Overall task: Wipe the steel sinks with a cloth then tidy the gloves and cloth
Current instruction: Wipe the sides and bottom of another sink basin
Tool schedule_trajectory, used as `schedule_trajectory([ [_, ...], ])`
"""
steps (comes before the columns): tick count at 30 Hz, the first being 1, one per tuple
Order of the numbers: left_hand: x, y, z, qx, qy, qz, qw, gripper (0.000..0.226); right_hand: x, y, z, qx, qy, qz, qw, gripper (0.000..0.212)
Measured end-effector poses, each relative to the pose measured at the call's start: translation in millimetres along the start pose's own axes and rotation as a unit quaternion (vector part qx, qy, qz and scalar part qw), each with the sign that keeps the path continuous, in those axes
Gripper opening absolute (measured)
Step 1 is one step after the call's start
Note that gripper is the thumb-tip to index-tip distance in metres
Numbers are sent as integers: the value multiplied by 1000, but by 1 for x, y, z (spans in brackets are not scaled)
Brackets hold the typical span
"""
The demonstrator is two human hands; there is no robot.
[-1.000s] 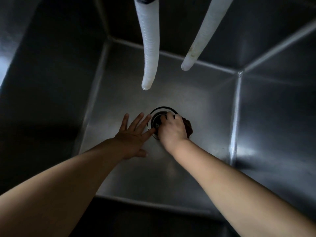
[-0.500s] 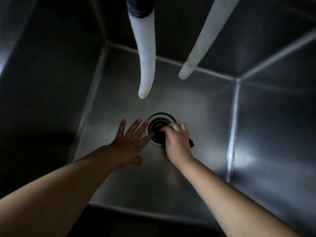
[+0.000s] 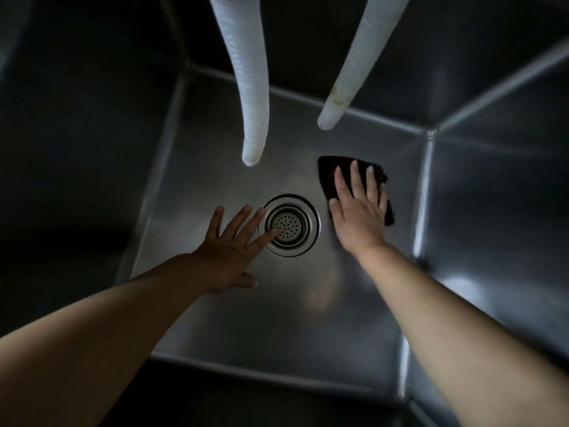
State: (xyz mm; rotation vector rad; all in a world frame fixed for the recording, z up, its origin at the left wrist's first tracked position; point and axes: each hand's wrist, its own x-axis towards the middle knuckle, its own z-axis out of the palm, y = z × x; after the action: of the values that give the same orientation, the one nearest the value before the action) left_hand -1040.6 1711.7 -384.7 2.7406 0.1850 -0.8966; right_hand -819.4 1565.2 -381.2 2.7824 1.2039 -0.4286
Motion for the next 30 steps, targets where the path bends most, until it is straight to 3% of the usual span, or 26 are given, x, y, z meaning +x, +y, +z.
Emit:
schedule_trajectory([
  [6, -17, 9, -12, -11, 47, -38, 998, 107, -99, -29, 30, -20, 25, -33, 999, 61],
  [8, -30, 7, -21, -45, 53, -54, 996, 102, -132, -42, 40, -34, 11, -87, 996, 67],
  [10, -47, 2, -31, -4, 60, -78, 995, 85, -156, -59, 43, -47, -26, -176, 983, 75],
  [13, -73, -10, -40, 57, 17, -144, 988, 82, -159, -84, 39, -53, -57, -288, 955, 61],
  [16, -88, -18, -41, 57, -1, -205, 977, 81, -127, -108, 27, -64, -55, -329, 940, 54],
  [20, -98, -20, -32, 10, 14, -238, 971, 85, -52, -138, 16, -69, -41, -309, 948, 58],
  [23, -98, -17, -19, -25, -23, -227, 973, 95, 15, -133, 7, -66, -17, -234, 970, 61],
  [27, -92, -14, -2, -15, -53, -207, 977, 105, 66, -75, -9, -22, 28, -109, 993, 60],
  [30, -91, -15, 3, -9, -61, -200, 978, 112, 53, -22, -10, -16, 44, -56, 997, 60],
])
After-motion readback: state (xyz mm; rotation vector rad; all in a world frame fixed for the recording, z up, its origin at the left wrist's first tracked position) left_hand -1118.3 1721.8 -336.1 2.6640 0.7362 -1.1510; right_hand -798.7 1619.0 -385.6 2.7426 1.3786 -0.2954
